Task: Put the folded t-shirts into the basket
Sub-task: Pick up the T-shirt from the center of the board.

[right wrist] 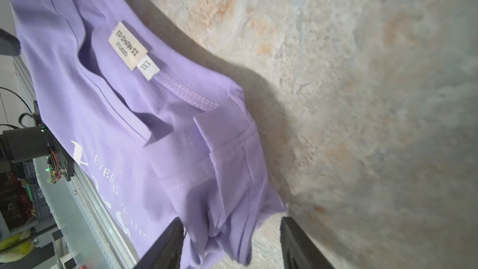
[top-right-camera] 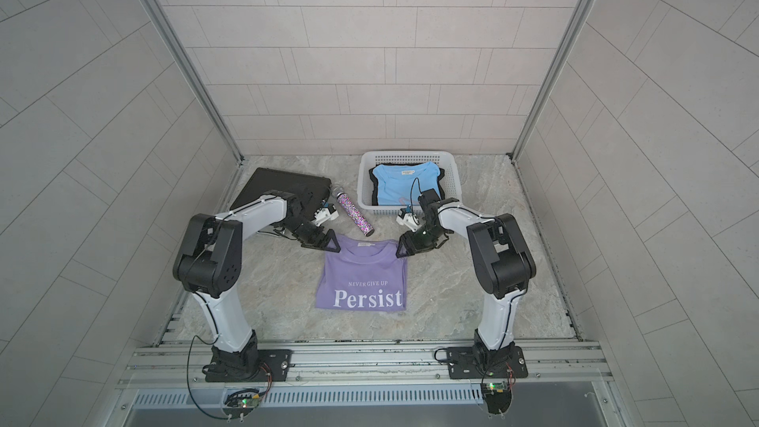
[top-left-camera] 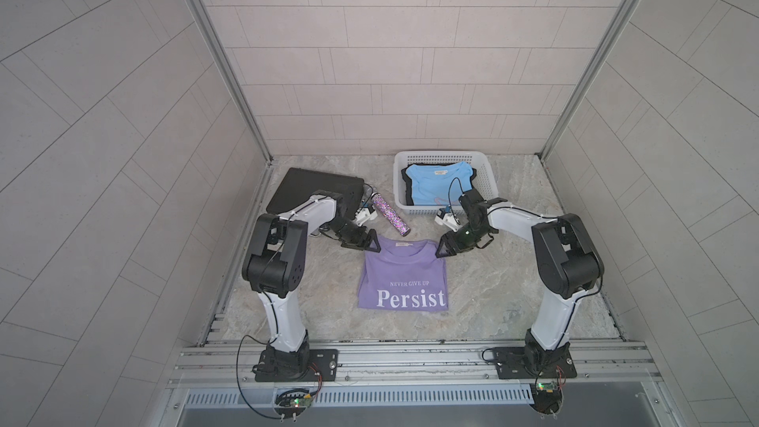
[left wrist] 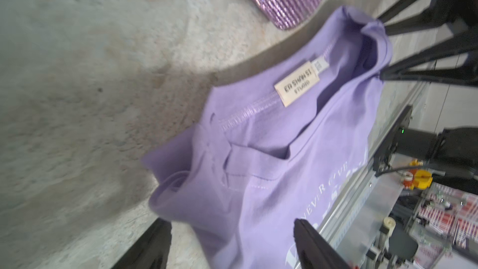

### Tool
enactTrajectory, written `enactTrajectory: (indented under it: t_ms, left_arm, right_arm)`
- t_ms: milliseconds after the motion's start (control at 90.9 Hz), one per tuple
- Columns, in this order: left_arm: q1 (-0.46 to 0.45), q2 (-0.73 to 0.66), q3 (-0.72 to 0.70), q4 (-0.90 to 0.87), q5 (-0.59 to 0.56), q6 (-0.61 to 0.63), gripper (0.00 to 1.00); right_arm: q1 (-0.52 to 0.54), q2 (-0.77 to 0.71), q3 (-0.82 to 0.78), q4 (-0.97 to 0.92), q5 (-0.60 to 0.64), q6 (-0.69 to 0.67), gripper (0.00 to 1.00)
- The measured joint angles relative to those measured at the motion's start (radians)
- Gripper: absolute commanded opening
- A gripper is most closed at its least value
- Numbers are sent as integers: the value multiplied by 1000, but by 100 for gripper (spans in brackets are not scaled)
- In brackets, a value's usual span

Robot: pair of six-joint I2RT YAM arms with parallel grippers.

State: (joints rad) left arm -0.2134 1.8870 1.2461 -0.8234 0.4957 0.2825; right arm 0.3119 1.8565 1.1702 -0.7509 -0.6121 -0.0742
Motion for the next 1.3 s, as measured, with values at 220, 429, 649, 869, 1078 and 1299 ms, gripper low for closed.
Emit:
enactTrajectory:
  t_ms: [220, 429, 649, 869, 1078, 1299]
  left_arm:
    - [-12, 19, -13, 47, -48, 5, 79]
    - [-41, 31, -27, 111, -66, 10, 69]
    - [-62, 38, -33, 140, -67, 15, 45]
    - [-65, 35, -41, 147, -51, 14, 16]
    - [-65, -46, -41, 140, 42, 40, 0]
    - [-69, -157, -4, 129, 123, 45, 0]
  right_arm:
    - [40, 2, 0, 18, 37, 9, 66]
    - [104, 10, 1, 62, 72, 16, 63]
    - [135, 21, 2, 94, 77, 21, 45]
    - [121, 10, -1, 96, 45, -18, 20]
    - [100, -123, -10, 69, -33, -87, 1]
    - [32, -265, -9, 39, -52, -146, 0]
